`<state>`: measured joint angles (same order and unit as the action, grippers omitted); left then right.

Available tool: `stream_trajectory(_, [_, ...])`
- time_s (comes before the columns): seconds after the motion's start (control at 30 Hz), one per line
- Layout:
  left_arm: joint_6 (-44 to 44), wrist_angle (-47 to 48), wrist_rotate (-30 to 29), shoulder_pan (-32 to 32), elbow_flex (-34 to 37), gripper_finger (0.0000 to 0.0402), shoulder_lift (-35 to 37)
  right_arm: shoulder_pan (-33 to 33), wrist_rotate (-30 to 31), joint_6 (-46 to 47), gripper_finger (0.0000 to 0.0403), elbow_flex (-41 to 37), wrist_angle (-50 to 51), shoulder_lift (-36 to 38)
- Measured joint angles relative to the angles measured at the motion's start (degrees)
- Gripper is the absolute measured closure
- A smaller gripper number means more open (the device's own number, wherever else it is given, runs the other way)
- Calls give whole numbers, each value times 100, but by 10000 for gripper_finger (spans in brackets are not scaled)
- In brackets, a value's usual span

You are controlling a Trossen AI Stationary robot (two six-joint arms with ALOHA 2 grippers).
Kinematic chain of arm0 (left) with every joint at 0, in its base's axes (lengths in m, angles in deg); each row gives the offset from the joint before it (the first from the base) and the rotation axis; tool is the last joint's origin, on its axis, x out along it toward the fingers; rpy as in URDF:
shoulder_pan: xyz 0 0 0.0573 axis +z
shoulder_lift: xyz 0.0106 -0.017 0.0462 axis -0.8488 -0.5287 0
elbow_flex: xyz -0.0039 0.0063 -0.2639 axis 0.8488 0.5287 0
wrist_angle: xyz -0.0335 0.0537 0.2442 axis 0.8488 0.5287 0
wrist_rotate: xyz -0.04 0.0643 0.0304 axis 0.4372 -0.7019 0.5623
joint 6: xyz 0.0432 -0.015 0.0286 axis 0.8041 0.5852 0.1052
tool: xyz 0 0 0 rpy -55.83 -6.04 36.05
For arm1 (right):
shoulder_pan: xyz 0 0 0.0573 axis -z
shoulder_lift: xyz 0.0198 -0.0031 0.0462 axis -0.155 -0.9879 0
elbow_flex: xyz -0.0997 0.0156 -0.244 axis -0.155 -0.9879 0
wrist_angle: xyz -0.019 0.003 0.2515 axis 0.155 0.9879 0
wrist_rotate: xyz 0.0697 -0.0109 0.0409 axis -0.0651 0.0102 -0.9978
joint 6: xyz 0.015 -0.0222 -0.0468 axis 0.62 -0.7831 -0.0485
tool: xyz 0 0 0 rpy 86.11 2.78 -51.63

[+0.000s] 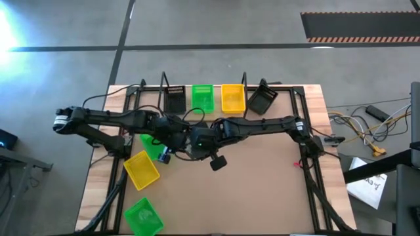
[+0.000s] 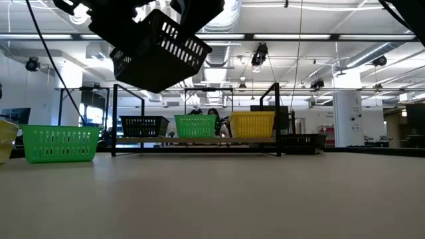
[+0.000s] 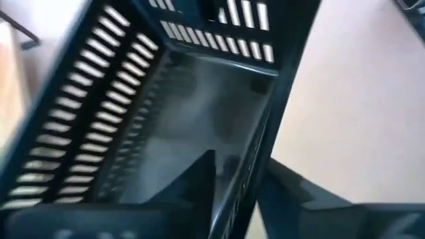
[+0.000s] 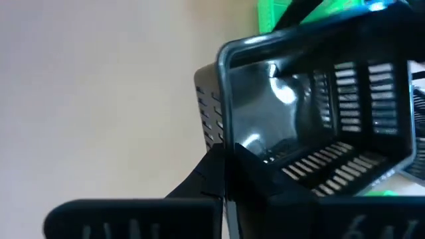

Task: Stack baskets on shelf by color
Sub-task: Stack the bottom black basket on the black basket on the shelf

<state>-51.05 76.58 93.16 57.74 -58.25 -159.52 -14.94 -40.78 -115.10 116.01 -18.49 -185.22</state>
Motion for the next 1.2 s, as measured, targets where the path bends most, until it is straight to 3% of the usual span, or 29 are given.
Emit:
stream_trajectory(0.13, [-97,116,290,-3,0,393,4,-31,276,-156,377,0,-80,-14])
stream_trajectory(0.33, [-698,157,461,-13,2,400,2,-37,300,-11,306,35,-320,9])
stream_trajectory(0.53, [-1757,141,417,-29,-102,401,2,-38,782,1121,250,235,-131,385])
stream_trajectory(0.67, [-2664,142,102,-32,-354,401,2,-48,1260,1489,256,-42,123,864])
stream_trajectory(0.83, [-3936,131,-1263,212,-959,402,-4,-48,1817,2287,284,-848,439,1623])
stream_trajectory(0.93, [-4398,110,-1811,705,-1384,402,-139,-79,1972,2662,302,-1521,269,2177])
stream_trajectory(1.2, [-5345,115,-2007,2444,-2035,402,-1146,-127,2067,2749,341,-3010,-660,3416])
